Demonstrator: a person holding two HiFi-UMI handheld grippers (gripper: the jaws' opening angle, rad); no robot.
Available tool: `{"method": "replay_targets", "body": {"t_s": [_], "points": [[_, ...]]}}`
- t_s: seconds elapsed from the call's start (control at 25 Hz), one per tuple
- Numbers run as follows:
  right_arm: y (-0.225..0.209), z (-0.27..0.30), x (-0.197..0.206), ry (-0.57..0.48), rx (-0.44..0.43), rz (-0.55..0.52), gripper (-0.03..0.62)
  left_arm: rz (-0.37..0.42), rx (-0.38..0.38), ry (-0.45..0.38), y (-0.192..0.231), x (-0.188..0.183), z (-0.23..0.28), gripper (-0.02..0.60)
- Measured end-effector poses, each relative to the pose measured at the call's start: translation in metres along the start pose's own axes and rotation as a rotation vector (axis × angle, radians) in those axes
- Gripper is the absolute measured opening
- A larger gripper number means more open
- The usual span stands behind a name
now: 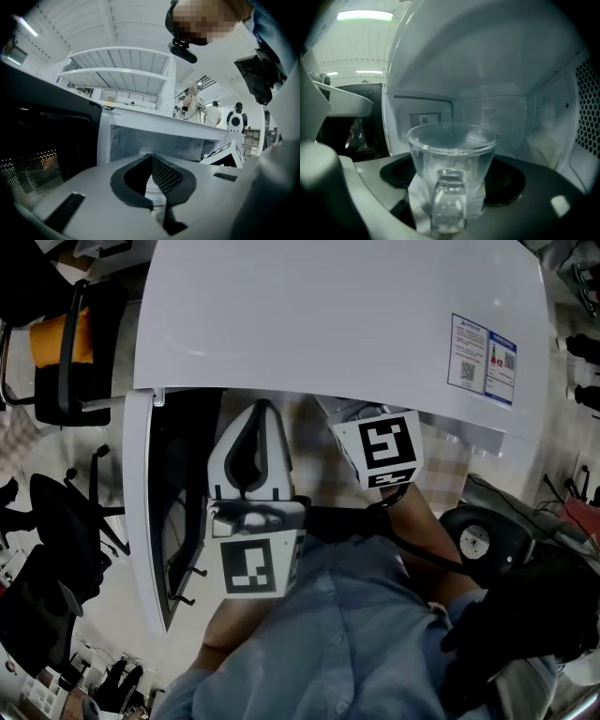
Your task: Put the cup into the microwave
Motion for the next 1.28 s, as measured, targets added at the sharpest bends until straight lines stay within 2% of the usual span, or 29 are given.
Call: {"method": "replay_targets", "body": {"t_s": [0.6,0.84,1.28], "points": [[0.004,-0.028,-0.005,-0.006,0.033,-0.012,0.407,0.002,-0.007,-0.005,-0.011,-0.005,-0.016,0.006],[0.01,-0.052,-0.007,-0.007,0.035,-0.012,0.407,0.0,-0.022,-0.034,-0.021,-0.01,-0.028,0.006],[0.032,-0.112,-0.002,0.025,0.011,0.038,0.405,0.009,-0.009,0.006,-0.038,-0.007,-0.035,0.006]]}}
Point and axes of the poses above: the fingertips, and each gripper's own axes: z forward along the fingers, y to its left, x out of its underside, the point moved 5 cm from there along -z, backward along the fingers, and after that the axes turned 10 degrees about -y, right-handed, at the moved point
